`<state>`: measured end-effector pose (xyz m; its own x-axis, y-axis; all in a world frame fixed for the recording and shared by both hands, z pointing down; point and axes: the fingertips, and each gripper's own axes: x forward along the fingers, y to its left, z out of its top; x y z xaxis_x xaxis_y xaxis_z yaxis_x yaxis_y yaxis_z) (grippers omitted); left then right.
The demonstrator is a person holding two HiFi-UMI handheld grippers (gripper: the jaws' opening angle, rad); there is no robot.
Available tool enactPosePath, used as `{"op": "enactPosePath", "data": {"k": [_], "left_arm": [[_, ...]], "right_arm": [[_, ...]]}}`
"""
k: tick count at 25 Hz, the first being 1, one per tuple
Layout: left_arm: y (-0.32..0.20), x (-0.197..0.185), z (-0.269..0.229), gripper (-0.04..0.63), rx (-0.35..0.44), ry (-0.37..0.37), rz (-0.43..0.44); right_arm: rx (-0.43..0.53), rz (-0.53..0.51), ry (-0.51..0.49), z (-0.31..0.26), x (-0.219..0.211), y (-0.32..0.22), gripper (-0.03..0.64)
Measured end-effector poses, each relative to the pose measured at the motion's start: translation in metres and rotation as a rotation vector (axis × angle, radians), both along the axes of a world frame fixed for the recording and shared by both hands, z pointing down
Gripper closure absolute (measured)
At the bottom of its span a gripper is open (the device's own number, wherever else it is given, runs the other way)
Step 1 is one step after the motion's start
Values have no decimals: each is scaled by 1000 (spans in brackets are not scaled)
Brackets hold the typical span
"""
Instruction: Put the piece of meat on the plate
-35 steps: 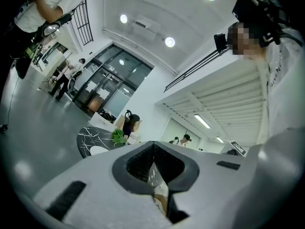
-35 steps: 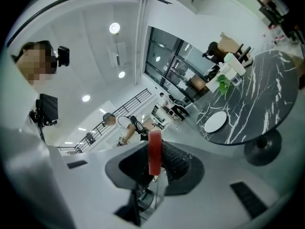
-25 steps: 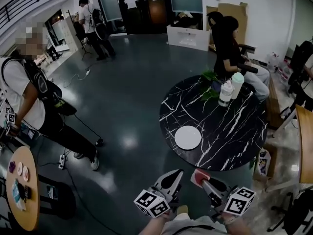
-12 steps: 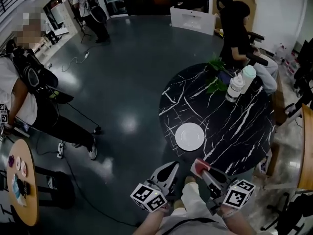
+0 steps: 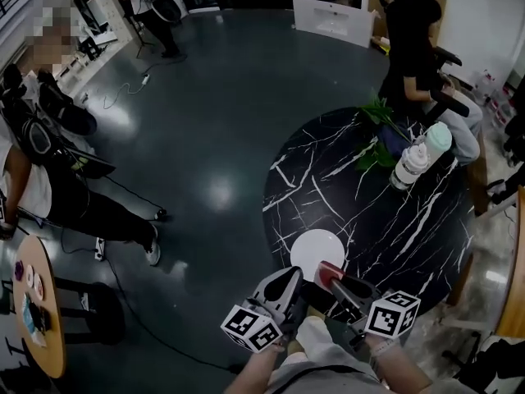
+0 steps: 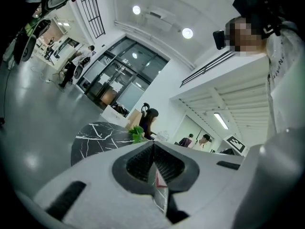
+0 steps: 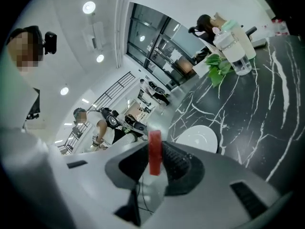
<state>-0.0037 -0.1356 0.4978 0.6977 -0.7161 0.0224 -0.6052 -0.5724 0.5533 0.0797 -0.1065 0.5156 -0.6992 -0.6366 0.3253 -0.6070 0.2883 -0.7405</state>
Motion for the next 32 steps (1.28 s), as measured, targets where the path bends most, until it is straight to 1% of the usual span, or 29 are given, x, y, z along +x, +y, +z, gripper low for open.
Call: {"op": "enactPosePath", "data": {"k": [2,5,9,11,15,20,22,24,28,32], "left_arm": [[-15,-1,6,586,-5,-12,-15],[-33,-8,14,586,-21,-35,-62],[-43,-15,24,586,-30,-60,-103],[-44,-16,32,586,-43,-64,-106],[-44,-14,43,586,-68,-62,-96],[-52,-10,46,586,-72,-43,-73],[-54,-8,46,586,-70,-36,-63],[-55,-7,47,586,-67,-25,-60],[-57,-10,49,586,-69,-19,-58],[-52,-15,52,586,-81,-13,-66]], "right_arm": [[-40,-11,15,15,1,-11,534],[-97,-31,42,38,0,-27,534],[-154,-95,98,61,-8,-44,533],[-187,-119,118,71,-12,-51,532],[-239,-132,137,86,-16,-61,532],[-299,-187,141,99,-21,-65,532],[-295,-208,137,99,-23,-66,532],[-266,-242,178,99,-23,-68,532],[-171,-312,352,103,-20,-73,527],[-97,-341,508,109,-13,-74,493]]}}
